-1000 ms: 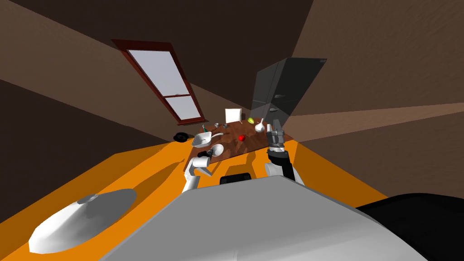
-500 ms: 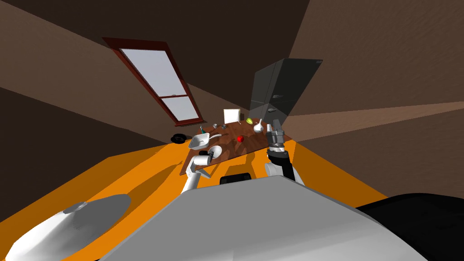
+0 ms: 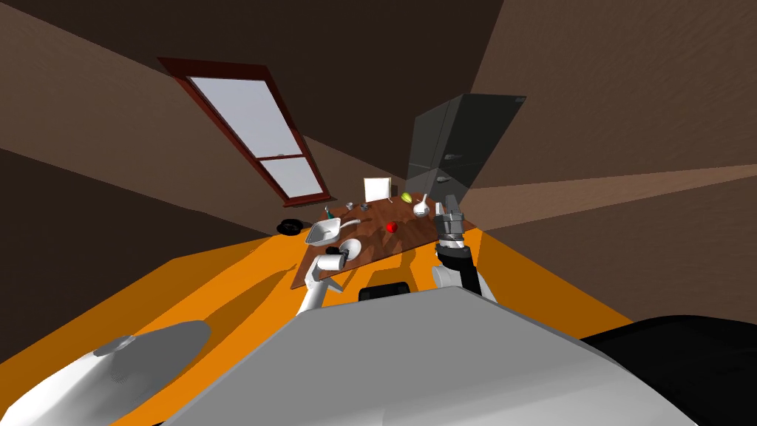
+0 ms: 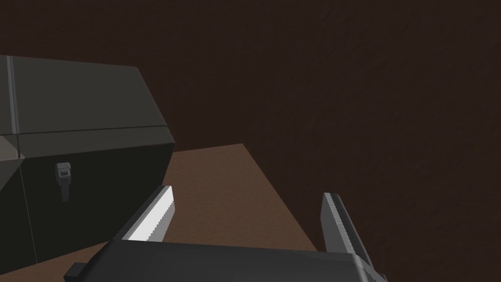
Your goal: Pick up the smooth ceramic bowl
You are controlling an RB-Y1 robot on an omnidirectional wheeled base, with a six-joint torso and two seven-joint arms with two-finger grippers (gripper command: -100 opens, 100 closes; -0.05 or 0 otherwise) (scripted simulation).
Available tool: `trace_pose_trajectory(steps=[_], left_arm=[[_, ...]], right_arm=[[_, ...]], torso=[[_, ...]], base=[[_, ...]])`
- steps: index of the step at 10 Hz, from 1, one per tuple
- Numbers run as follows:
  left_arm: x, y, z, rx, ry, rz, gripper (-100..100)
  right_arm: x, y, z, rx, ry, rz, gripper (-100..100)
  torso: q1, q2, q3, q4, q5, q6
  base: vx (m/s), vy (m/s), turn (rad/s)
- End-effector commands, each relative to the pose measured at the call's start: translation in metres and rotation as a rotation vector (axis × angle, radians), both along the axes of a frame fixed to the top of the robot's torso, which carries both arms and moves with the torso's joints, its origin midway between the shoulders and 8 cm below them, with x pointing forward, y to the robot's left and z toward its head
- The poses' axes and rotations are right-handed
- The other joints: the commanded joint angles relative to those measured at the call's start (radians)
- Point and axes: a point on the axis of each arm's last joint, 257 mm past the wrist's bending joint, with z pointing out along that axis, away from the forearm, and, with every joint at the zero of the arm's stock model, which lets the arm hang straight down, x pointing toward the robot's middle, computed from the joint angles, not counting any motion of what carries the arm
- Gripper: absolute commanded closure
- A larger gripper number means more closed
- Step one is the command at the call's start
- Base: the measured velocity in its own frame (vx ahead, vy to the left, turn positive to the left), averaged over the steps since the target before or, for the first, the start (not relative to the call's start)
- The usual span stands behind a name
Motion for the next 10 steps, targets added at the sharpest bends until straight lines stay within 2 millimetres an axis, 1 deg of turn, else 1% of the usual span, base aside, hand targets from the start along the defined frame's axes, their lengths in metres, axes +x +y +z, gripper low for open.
trace_pose_trajectory(steps=[1,2,3,4,8,9,10], left_arm=[[0.0007,0.0008,-0.0077,0.0,-0.002,0.002,-100],[0.0008,0.0012,-0.012,0.0,-0.003,0.004,-100],[0.0001,0.0012,-0.0096,0.0,-0.001,0.003,-100],[0.0005,0.0012,-0.0099,0.0,-0.003,0.003,100],[0.0001,0.0011,-0.0102,-0.001,-0.001,0.004,100],[0.0,0.0011,-0.0103,-0.001,-0.001,0.003,0],[0.0004,0.0004,-0.0035,0.0,-0.002,0.001,100]], right_arm=[[0.0,0.0,0.0,0.0,0.0,0.0,0],[0.0,0.0,0.0,0.0,0.0,0.0,0],[0.0,0.0,0.0,0.0,0.0,0.0,0],[0.0,0.0,0.0,0.0,0.0,0.0,0],[0.0,0.0,0.0,0.0,0.0,0.0,0],[0.0,0.0,0.0,0.0,0.0,0.0,0],[0.0,0.0,0.0,0.0,0.0,0.0,0]], torso=[[0.0,0.0,0.0,0.0,0.0,0.0],[0.0,0.0,0.0,0.0,0.0,0.0],[0.0,0.0,0.0,0.0,0.0,0.0],[0.0,0.0,0.0,0.0,0.0,0.0],[-0.001,0.001,0.001,0.001,0.0,0.0],[-0.001,0.001,0.001,0.001,-0.001,0.0],[-0.001,0.001,0.001,0.001,-0.001,0.0]], base=[[0.021,0.008,-0.018],[0.021,0.005,-0.015],[0.009,0.002,-0.003],[0.0,0.0,0.0],[-0.001,0.0,0.003],[0.0,0.0,0.0],[-0.012,-0.002,0.027]])
